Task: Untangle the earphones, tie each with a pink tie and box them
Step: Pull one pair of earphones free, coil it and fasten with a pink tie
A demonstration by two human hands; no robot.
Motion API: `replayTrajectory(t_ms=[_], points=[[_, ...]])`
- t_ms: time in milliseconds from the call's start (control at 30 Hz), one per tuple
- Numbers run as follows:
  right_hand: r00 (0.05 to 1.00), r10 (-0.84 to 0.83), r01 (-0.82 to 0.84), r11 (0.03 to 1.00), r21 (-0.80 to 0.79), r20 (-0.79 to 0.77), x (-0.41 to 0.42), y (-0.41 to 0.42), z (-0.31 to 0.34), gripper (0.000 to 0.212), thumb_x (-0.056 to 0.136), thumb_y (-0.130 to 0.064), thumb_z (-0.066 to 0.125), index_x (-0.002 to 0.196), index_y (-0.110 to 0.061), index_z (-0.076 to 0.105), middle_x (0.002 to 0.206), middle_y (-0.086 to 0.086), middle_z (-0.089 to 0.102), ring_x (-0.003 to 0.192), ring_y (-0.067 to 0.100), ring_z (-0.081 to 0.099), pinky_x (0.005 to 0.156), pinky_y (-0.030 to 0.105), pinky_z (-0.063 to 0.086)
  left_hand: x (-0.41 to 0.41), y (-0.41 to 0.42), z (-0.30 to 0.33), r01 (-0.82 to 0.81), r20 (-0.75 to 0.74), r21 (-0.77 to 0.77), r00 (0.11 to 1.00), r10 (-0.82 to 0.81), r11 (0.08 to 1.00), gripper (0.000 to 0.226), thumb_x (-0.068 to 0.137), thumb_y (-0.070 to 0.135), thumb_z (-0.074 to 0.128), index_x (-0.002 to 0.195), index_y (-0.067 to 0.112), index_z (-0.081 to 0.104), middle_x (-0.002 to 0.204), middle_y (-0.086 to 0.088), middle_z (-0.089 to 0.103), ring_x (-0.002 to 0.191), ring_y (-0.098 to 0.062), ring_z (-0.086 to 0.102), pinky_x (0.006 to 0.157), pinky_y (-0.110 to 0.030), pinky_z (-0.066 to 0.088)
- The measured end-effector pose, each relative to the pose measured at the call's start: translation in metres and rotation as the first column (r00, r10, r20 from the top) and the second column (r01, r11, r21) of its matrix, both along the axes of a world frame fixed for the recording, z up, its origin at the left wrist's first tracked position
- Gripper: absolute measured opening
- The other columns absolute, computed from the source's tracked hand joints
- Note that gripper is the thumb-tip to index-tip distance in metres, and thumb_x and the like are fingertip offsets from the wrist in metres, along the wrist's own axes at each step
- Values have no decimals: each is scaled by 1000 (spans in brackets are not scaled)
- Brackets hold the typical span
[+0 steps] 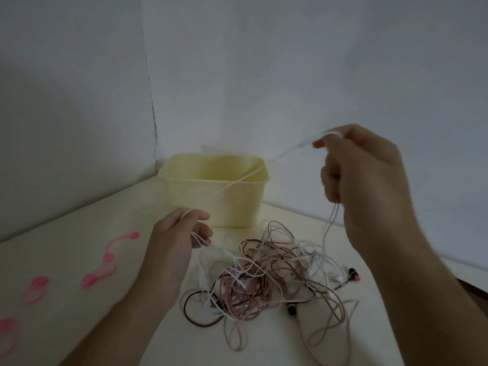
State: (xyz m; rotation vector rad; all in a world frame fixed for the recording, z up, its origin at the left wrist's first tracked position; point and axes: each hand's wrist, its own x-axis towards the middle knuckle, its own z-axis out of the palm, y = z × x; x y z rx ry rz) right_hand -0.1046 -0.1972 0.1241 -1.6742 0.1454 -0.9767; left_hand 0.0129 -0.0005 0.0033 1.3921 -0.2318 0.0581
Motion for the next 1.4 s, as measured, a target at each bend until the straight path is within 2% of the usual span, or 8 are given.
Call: replayTrajectory(t_ms=[200, 300, 400, 600, 767, 967, 1267, 1400], points=[[1000, 5, 7, 884, 468, -24, 1, -11, 6, 22, 94, -6, 50, 74, -10, 56, 51, -4, 25, 41, 14, 18, 42, 21, 17, -1, 3, 0, 185, 0, -15, 983, -185, 983, 25, 102, 13, 56, 83, 3, 70, 60, -6, 39, 59, -23, 43, 71, -39, 44], [887, -186, 230, 972, 56, -422, 9, -19, -2, 13, 90, -8, 62, 80, -4, 68, 48, -7, 50, 48, 17, 44, 52, 26, 36, -8, 3, 6, 254, 86, 18, 963, -254, 967, 34, 94, 26, 57, 72, 2, 64, 57, -3, 26, 56, -22, 34, 72, -39, 45], [705, -334, -21, 872, -489, -626, 8, -5, -15, 33, 91, -20, 61, 124, -14, 65, 115, 4, 68, 99, 23, 62, 78, 36, 51, -17, 2, 12, 300, 196, 101, 929, -315, 948, 35, 94, 24, 54, 67, 2, 59, 59, -8, 27, 60, -22, 38, 71, -31, 44], [695, 58, -545, 693, -473, -716, 11, 44, -25, 67, 96, -11, 63, 156, -31, 39, 129, -20, 59, 118, -1, 59, 84, 7, 46, -24, 0, 18, 294, 231, 198, 913, -336, 935, 37, 93, 17, 58, 56, 17, 57, 57, -4, 41, 60, -18, 43, 58, -20, 36], [733, -10, -469, 716, -516, -680, 25, 39, -40, 22, 104, -17, 55, 97, -22, 76, 80, -5, 69, 68, 11, 63, 63, 23, 54, -21, 1, 14, 210, 212, 250, 941, -265, 945, 42, 95, 17, 70, 54, 15, 60, 55, -3, 52, 53, -7, 46, 56, -13, 38], [759, 643, -594, 747, 299, -100, 11, 22, -14, 25, 109, -8, 44, 96, -6, 65, 56, -4, 21, 50, 13, 14, 49, 28, 13, -18, 1, 8, 195, 144, 330, 957, -254, 923, 34, 96, 25, 72, 64, 12, 71, 59, -14, 45, 59, -20, 44, 63, -33, 37], [784, 555, -616, 753, 231, 278, -3, 3, 6, 37, 109, -4, 40, 123, -19, 72, 59, -5, 12, 49, 11, 11, 48, 28, 13, -24, -2, 9, 135, 191, 413, 954, -231, 900, 24, 98, 31, 69, 79, 21, 80, 66, 0, 73, 58, -1, 59, 64, -17, 45], [962, 268, -260, 957, 127, -48, -1, -8, 0, 32, 102, 2, 48, 93, -12, 75, 53, -2, 29, 46, 15, 22, 50, 26, 20, -26, -2, 13, 96, 254, 391, 945, -207, 915, 35, 104, 37, 54, 84, 26, 81, 85, 10, 80, 95, 4, 71, 86, -15, 42]])
